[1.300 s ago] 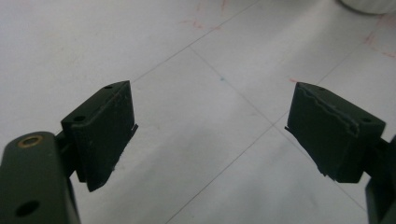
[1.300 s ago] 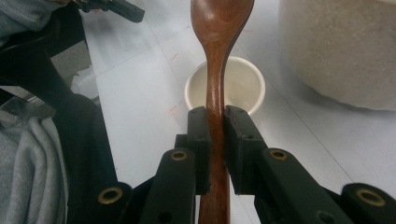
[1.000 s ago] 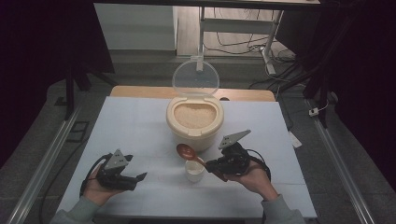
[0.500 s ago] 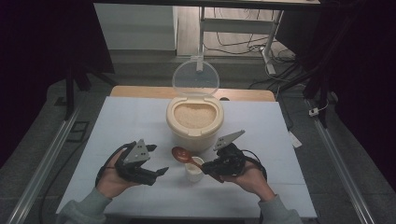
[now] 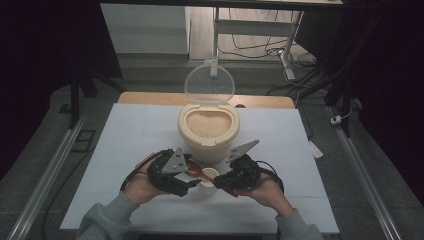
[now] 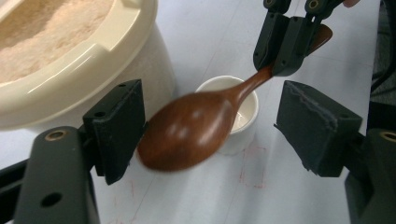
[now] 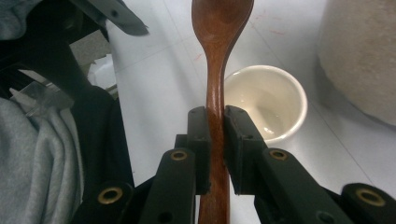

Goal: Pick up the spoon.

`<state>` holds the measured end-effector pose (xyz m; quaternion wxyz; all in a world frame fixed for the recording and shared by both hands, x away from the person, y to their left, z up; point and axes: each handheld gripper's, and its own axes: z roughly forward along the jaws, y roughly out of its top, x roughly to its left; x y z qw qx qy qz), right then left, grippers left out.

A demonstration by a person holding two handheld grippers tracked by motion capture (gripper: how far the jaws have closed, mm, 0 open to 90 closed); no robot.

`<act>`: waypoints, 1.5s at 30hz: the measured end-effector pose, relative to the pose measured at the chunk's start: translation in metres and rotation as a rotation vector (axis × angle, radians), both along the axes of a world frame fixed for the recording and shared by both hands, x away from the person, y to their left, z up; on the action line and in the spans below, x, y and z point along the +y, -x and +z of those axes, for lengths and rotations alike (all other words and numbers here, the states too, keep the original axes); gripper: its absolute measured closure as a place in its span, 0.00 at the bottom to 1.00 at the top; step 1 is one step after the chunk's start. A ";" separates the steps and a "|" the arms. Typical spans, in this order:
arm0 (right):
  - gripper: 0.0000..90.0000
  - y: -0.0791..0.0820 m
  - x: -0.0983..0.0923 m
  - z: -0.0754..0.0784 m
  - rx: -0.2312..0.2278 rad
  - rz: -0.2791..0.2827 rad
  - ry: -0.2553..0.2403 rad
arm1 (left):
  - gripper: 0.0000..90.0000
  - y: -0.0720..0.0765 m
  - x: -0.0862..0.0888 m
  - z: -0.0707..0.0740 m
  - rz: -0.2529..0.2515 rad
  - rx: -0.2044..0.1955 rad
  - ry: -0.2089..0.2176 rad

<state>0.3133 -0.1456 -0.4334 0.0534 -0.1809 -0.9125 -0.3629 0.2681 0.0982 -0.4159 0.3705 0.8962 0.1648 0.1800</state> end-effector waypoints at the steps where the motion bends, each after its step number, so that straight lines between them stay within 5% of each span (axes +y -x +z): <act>1: 0.89 0.000 0.001 0.000 0.000 0.003 0.001 | 0.28 -0.001 -0.002 0.000 -0.008 0.001 -0.007; 15: 0.89 0.001 0.006 -0.004 0.008 0.033 0.018 | 0.39 -0.004 -0.024 -0.010 -0.120 0.007 -0.143; 33: 0.89 0.008 0.011 0.000 -0.013 0.112 0.018 | 0.67 0.000 -0.033 -0.020 -0.244 0.004 -0.288; 40: 0.89 0.009 0.012 0.000 0.006 0.131 0.004 | 0.83 0.002 -0.035 -0.023 -0.331 0.032 -0.332; 45: 0.89 0.008 0.011 0.000 0.036 0.131 -0.012 | 0.86 0.002 -0.036 -0.025 -0.343 0.050 -0.321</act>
